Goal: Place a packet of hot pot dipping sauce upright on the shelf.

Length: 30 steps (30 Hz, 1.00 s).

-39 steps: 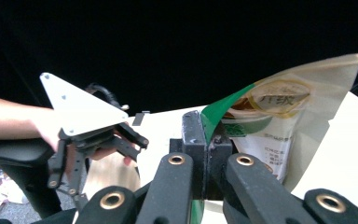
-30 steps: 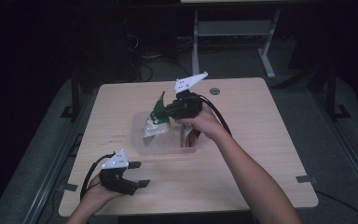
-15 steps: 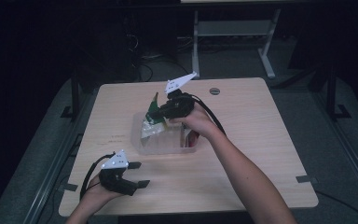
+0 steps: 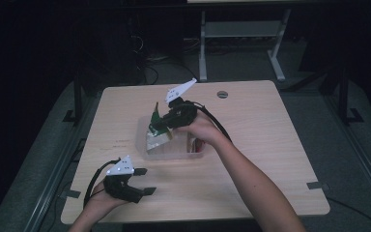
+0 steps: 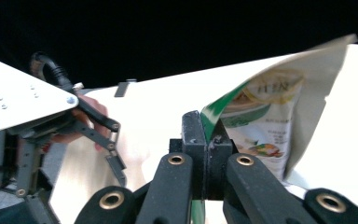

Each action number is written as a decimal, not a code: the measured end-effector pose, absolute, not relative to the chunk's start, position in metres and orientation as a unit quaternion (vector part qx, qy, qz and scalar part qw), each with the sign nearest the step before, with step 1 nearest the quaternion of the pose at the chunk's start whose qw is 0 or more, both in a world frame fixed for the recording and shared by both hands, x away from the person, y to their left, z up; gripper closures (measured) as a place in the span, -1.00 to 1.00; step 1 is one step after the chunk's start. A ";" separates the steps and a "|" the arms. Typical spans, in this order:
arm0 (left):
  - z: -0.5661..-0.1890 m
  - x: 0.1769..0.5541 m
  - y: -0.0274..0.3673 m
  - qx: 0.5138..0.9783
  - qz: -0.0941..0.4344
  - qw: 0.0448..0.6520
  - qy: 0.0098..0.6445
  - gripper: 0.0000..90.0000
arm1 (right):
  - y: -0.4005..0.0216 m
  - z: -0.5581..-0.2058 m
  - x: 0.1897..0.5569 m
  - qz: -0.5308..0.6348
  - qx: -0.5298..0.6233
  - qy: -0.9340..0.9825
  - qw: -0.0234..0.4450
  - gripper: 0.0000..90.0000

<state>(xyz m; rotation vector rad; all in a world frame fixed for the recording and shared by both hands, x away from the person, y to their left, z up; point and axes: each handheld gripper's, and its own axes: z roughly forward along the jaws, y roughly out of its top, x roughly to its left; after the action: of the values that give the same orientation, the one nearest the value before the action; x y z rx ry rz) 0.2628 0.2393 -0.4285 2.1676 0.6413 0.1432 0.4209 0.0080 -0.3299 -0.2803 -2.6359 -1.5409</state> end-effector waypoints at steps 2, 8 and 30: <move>-0.429 0.263 0.239 0.866 0.057 0.425 0.257 -0.48 | 0.009 -0.330 0.420 -0.498 -0.093 -0.862 0.030 0.99; -0.429 0.264 0.239 0.868 0.057 0.423 0.254 -0.48 | 0.009 -0.332 0.422 -0.491 -0.103 -0.865 0.025 0.99; -0.430 0.264 0.238 0.869 0.054 0.420 0.255 -0.48 | -0.002 -0.328 0.424 -0.513 -0.144 -0.846 0.010 0.36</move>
<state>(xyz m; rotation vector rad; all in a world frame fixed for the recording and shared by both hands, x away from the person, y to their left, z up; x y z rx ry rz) 0.2639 0.2381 -0.4299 2.1794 0.6382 0.1346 0.4235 -0.0021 -0.3281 -0.4509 -2.6425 -1.6011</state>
